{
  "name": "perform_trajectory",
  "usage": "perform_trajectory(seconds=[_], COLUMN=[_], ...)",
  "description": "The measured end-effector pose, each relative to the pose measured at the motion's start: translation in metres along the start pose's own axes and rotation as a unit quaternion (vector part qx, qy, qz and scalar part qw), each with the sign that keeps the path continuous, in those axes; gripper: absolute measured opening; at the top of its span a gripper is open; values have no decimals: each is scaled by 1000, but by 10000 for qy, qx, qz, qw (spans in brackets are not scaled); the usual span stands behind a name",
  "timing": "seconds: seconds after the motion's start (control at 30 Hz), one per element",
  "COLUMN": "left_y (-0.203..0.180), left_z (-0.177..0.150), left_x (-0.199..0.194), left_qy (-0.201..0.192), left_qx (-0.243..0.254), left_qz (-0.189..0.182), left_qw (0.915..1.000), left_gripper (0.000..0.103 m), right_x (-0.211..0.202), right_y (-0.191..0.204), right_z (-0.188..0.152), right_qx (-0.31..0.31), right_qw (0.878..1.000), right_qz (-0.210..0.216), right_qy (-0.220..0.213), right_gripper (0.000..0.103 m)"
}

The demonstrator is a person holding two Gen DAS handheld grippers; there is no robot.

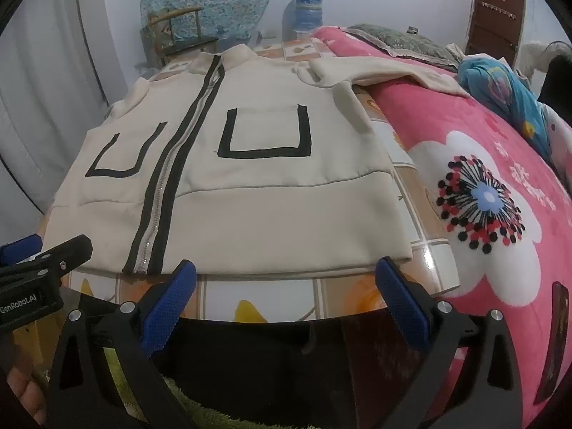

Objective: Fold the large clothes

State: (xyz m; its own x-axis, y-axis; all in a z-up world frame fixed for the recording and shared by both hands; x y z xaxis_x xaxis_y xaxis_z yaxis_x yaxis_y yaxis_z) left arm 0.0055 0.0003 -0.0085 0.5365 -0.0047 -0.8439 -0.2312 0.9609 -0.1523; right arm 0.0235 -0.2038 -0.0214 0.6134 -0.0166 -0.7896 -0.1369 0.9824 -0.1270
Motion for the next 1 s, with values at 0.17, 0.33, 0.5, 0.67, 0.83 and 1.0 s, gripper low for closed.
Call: perform_trajectory(seconds=[0.17, 0.33, 0.5, 0.67, 0.83, 1.0], left_y=[-1, 2, 3, 4, 4, 3], left_z=[-1, 1, 2, 1, 2, 3], left_x=[1, 2, 3, 3, 3, 2], left_qy=[2, 15, 26, 19, 17, 1], left_qx=[0, 2, -8, -36, -32, -14], left_qz=[28, 35, 23, 35, 41, 47], left_qw=[10000, 10000, 10000, 10000, 10000, 10000], left_gripper=[95, 95, 95, 95, 95, 95], right_x=[2, 1, -1, 0, -1, -1], right_y=[0, 0, 0, -1, -3, -3], right_z=[-1, 2, 3, 6, 7, 8], right_qx=[13, 16, 0, -68, -83, -78], right_qw=[10000, 10000, 10000, 10000, 9999, 9999], right_qz=[40, 45, 17, -53, -76, -74], right_qy=[24, 42, 17, -31, -54, -47], right_gripper=[98, 98, 98, 98, 98, 98])
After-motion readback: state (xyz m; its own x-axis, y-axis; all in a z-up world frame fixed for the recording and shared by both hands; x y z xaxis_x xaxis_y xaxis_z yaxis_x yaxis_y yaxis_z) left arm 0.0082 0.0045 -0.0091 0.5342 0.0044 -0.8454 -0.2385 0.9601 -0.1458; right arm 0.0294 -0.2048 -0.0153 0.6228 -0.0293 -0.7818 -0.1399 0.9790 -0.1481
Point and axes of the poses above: each gripper's, at about its wrist camera, not at the fingertips, and x roughly the way its jaws point, y to its left, z to its top, the point moved 1 cm from there along x, roughly the way its jaws point, and after that the axes turned 13 degrees about -x, right-handed, at the moved point
